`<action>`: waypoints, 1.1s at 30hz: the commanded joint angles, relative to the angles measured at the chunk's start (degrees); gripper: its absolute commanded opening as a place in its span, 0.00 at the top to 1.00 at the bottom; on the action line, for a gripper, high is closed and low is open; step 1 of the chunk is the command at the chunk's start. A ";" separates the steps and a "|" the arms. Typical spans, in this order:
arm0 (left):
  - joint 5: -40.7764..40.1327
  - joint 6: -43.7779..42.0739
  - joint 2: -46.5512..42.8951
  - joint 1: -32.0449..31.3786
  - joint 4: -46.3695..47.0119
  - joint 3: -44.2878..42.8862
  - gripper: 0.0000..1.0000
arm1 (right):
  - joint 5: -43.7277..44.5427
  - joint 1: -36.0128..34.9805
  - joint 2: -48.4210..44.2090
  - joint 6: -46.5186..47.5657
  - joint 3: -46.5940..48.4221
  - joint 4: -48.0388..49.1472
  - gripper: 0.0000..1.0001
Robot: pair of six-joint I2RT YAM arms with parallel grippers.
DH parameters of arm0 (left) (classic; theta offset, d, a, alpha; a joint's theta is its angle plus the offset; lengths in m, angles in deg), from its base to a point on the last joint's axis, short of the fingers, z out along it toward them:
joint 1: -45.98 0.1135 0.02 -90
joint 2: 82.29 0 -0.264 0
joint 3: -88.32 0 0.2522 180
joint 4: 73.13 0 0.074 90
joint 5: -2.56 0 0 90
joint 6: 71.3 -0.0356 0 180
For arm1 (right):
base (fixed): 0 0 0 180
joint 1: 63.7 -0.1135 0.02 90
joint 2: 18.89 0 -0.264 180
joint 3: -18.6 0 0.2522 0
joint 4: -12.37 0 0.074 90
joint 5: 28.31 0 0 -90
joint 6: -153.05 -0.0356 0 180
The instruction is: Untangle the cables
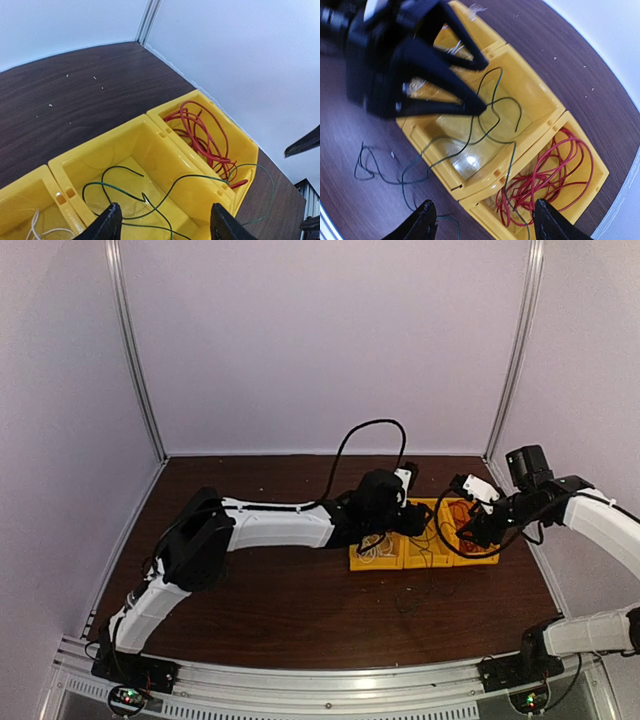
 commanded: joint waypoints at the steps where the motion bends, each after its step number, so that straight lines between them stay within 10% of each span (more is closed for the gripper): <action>1: -0.06 -4.16 -11.87 0.04 7.03 6.87 0.38 | -1.89 0.42 -4.96 14.92 -3.89 -8.51 0.36; 9: -1.23 -7.18 -25.04 0.06 9.11 18.97 0.37 | -1.05 -0.04 -4.82 26.22 -9.60 -10.94 0.45; 18: -8.71 -7.68 -39.23 0.15 11.01 38.47 0.37 | 1.16 -11.79 0.16 20.03 -13.86 -0.92 0.31; 33: -16.35 -6.08 -52.05 0.29 13.41 54.11 0.37 | 2.46 -17.77 21.25 12.45 -11.06 13.37 0.43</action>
